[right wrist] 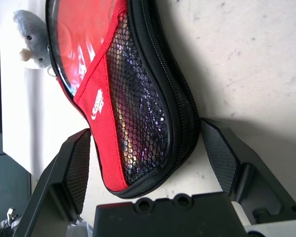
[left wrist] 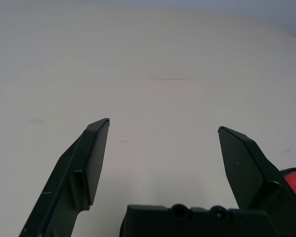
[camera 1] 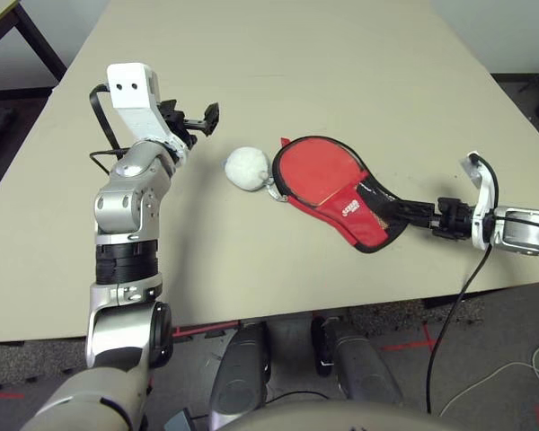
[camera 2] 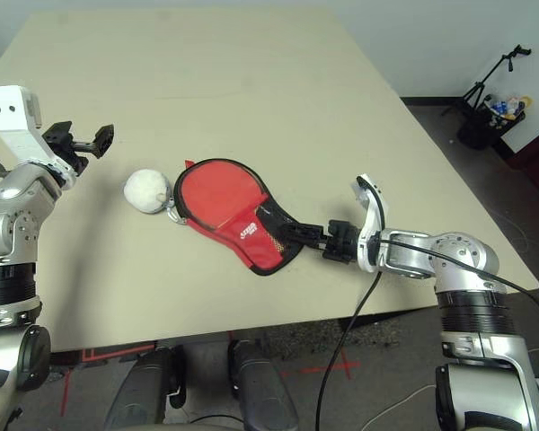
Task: Store the ping-pong paddle in its case and zip it.
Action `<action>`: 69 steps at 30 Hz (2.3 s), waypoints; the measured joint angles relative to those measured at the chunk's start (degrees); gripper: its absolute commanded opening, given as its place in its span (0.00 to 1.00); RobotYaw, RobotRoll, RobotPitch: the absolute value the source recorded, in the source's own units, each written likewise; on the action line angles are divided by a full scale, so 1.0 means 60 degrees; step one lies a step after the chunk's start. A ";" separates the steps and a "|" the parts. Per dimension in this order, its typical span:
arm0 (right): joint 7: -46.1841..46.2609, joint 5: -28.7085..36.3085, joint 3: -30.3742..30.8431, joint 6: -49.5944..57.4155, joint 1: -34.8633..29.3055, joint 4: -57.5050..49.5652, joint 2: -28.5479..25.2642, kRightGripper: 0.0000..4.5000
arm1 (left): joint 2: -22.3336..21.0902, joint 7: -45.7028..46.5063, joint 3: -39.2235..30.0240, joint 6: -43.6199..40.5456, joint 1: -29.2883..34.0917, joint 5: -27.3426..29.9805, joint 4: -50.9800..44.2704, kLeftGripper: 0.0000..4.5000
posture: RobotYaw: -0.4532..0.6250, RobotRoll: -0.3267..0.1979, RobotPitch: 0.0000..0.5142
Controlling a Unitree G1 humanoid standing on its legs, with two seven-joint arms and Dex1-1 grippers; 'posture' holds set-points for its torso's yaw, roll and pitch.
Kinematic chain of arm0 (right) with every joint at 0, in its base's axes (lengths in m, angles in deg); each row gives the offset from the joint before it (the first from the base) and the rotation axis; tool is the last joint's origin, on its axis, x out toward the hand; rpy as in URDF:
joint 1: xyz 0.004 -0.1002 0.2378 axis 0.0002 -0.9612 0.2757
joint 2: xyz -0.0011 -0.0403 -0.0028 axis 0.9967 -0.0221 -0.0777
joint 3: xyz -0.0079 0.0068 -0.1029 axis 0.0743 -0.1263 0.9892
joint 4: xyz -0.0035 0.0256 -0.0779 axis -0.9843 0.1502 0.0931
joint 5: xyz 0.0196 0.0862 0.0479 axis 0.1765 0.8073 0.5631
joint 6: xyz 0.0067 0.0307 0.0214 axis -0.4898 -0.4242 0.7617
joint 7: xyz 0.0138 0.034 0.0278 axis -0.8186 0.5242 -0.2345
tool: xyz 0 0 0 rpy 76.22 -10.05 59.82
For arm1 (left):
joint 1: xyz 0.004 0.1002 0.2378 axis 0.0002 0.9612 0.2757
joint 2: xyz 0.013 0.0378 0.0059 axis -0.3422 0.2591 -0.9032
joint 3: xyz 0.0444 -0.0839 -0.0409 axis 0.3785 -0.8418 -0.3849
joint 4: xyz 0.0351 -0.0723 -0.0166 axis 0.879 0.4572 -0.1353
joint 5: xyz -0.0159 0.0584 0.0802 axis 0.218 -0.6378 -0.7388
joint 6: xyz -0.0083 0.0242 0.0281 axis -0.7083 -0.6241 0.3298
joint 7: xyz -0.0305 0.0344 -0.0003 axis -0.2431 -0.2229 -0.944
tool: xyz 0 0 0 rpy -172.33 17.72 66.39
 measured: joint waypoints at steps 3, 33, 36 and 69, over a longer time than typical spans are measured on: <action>-0.0273 -0.0364 -0.0017 0.0156 0.0141 -0.0003 0.0223 0.99 | 0.0000 0.0001 0.0001 -0.0023 -0.0003 -0.0002 0.0001 1.00 | 0.51 0.62 0.37; 0.2314 0.0778 -0.1439 0.2340 -0.1528 -0.3286 0.2231 0.01 | 0.0056 0.0073 -0.0030 -0.0035 0.0054 0.0001 -0.0027 1.00 | 0.50 0.62 0.40; 0.3570 0.2174 -0.1432 0.2321 -0.2252 -0.4052 0.2148 0.01 | 0.0074 0.0096 -0.0038 -0.0035 0.0069 -0.0001 -0.0029 1.00 | 0.50 0.62 0.40; 0.4481 0.7098 0.1475 0.0073 -0.0954 -0.5885 -0.5361 1.00 | 0.0152 -0.0032 -0.0029 0.0247 -0.0092 -0.0057 0.0376 1.00 | 0.44 0.62 0.36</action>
